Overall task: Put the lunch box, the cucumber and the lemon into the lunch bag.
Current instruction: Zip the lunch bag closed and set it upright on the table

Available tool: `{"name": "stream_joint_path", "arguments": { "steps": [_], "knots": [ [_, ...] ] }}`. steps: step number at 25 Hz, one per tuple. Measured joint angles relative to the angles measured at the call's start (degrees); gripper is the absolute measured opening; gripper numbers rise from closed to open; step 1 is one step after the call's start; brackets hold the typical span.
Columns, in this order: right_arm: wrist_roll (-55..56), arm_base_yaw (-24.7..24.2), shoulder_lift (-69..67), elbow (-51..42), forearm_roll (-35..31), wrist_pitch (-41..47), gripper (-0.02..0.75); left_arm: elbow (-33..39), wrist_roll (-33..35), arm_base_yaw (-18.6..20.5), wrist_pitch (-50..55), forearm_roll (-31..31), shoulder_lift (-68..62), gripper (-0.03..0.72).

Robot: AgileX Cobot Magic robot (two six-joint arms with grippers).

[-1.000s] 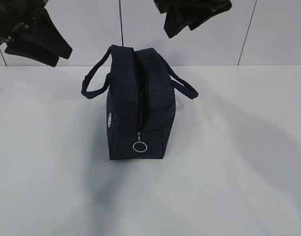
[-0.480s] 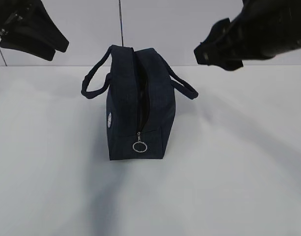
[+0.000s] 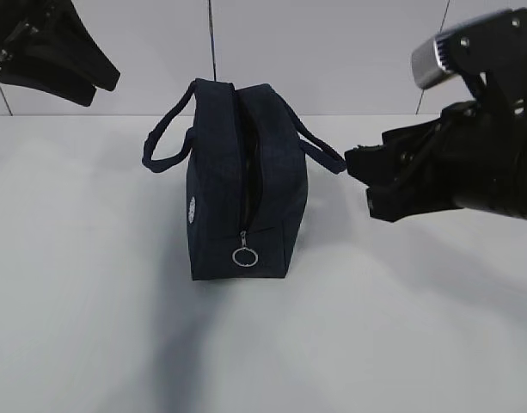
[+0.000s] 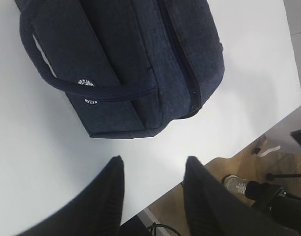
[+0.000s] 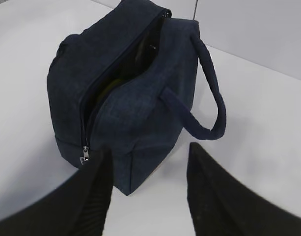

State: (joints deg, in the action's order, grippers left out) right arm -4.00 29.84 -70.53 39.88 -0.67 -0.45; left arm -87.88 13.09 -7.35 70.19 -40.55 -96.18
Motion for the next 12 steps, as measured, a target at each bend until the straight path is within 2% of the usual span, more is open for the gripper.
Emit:
{"name": "stream_joint_path", "arguments": {
  "steps": [9, 12],
  "knots": [
    [2.97, 0.00, -8.12, -2.18, 0.19, -7.42, 0.370, 0.00, -1.23, 0.00, 0.04, 0.00, 0.00, 0.290],
    [3.41, 0.00, -11.03, -3.49, 2.10, -15.39, 0.367, 0.00, -1.57, 0.00, 0.04, 0.00, 0.00, 0.290]
  ]
}}
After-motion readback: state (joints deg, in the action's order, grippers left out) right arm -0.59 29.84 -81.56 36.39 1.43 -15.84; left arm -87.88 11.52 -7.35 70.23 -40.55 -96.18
